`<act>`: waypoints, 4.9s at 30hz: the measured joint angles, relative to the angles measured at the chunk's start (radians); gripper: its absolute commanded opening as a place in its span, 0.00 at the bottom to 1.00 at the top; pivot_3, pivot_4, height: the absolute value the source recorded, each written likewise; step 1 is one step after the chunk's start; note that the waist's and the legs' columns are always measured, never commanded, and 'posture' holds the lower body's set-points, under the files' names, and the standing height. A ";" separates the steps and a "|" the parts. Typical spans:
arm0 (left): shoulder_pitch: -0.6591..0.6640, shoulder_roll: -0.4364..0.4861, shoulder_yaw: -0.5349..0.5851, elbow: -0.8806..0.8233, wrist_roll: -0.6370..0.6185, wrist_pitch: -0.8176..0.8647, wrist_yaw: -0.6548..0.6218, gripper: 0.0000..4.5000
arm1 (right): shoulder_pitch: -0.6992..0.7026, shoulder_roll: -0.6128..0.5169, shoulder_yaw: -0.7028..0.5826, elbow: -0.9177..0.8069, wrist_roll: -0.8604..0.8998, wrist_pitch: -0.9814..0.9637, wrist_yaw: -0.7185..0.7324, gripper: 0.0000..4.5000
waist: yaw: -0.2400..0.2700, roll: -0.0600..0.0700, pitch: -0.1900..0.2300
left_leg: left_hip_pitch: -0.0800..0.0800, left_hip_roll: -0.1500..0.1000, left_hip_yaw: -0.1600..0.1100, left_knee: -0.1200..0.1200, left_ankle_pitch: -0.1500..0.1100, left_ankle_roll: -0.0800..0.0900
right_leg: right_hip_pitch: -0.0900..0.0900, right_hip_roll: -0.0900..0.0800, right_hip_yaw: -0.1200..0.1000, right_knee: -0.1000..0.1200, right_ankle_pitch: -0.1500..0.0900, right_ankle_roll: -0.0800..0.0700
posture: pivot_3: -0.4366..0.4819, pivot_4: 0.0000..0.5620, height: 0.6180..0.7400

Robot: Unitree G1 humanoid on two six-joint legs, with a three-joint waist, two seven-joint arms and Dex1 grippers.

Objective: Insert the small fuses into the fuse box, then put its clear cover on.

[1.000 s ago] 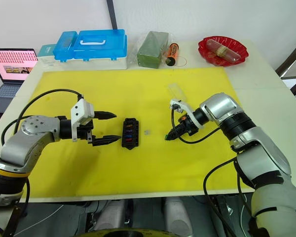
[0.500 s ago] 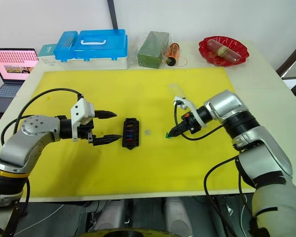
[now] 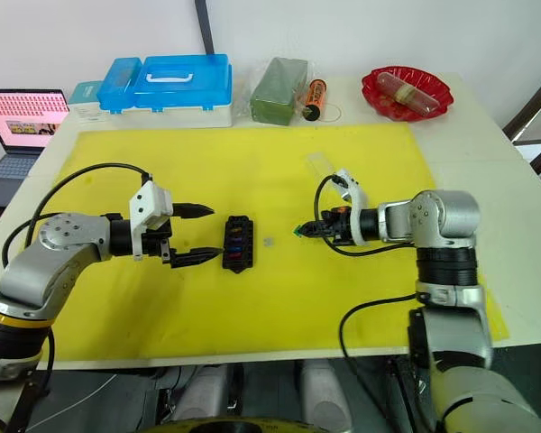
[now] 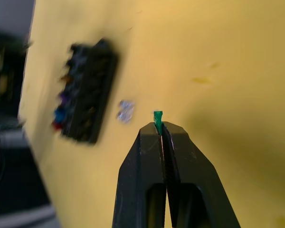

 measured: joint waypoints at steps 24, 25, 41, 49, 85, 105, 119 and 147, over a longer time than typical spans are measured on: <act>-0.003 -0.003 -0.001 0.002 0.001 -0.005 -0.001 1.00 | 0.259 -0.109 0.104 -0.090 1.285 -0.274 -1.223 0.01 | -0.008 0.000 -0.001 | 0.001 0.001 0.000 0.000 0.000 0.001 | 0.001 0.002 0.000 -0.001 0.000 0.000 | 0.48 0.27 1.00; -0.003 -0.003 -0.001 0.002 0.001 -0.005 -0.001 1.00 | 0.261 -0.117 0.122 -0.092 1.291 -0.297 -1.223 0.01 | -0.007 0.000 -0.001 | 0.001 0.001 0.000 0.000 0.000 0.001 | 0.001 0.002 0.000 -0.001 0.000 0.000 | 0.48 0.27 1.00; -0.001 0.000 -0.001 0.002 0.000 -0.005 0.005 1.00 | 0.224 -0.385 0.252 -0.183 1.288 -0.249 -0.901 0.06 | -0.003 0.000 -0.001 | 0.000 0.001 0.000 0.000 0.000 0.001 | 0.001 0.002 0.000 -0.002 0.000 0.000 | 0.48 0.27 1.00; -0.002 0.000 -0.001 0.002 0.000 -0.005 -0.005 1.00 | 0.242 -0.441 0.250 -0.302 1.027 -0.305 -0.597 0.60 | 0.000 0.000 0.000 | 0.000 0.001 0.000 0.000 0.000 0.001 | 0.001 0.002 0.000 -0.003 -0.001 0.000 | 0.48 0.27 1.00; -0.035 -0.002 -0.005 0.018 0.001 -0.006 -0.019 1.00 | 0.309 -0.188 0.072 -0.111 0.703 -0.285 -0.310 0.89 | 0.015 -0.001 -0.001 | 0.001 0.001 0.001 0.000 0.000 0.001 | 0.001 0.002 0.001 -0.002 0.000 0.000 | 0.48 0.27 1.00; -0.033 -0.004 -0.005 0.018 0.000 -0.006 -0.012 1.00 | 0.284 -0.132 0.056 -0.108 0.556 -0.259 -0.272 0.53 | 0.014 -0.001 -0.001 | 0.001 0.001 0.001 0.000 0.000 0.001 | 0.001 0.002 0.001 -0.002 0.000 0.000 | 0.48 0.27 1.00; -0.034 -0.013 -0.005 0.011 -0.002 -0.007 -0.016 1.00 | 0.284 -0.123 0.023 -0.089 0.499 -0.238 -0.223 0.34 | 0.018 -0.001 -0.001 | 0.001 0.001 0.001 0.001 0.000 0.001 | 0.002 0.002 0.001 -0.002 0.000 0.000 | 0.48 0.27 1.00; -0.082 0.045 0.009 0.121 0.004 -0.068 -0.118 1.00 | -0.179 -0.331 0.484 -0.247 0.201 -0.271 0.086 0.01 | -0.001 0.001 0.000 | 0.000 0.001 0.001 0.000 0.000 0.001 | 0.000 0.002 0.000 -0.002 -0.001 0.000 | 0.48 0.27 1.00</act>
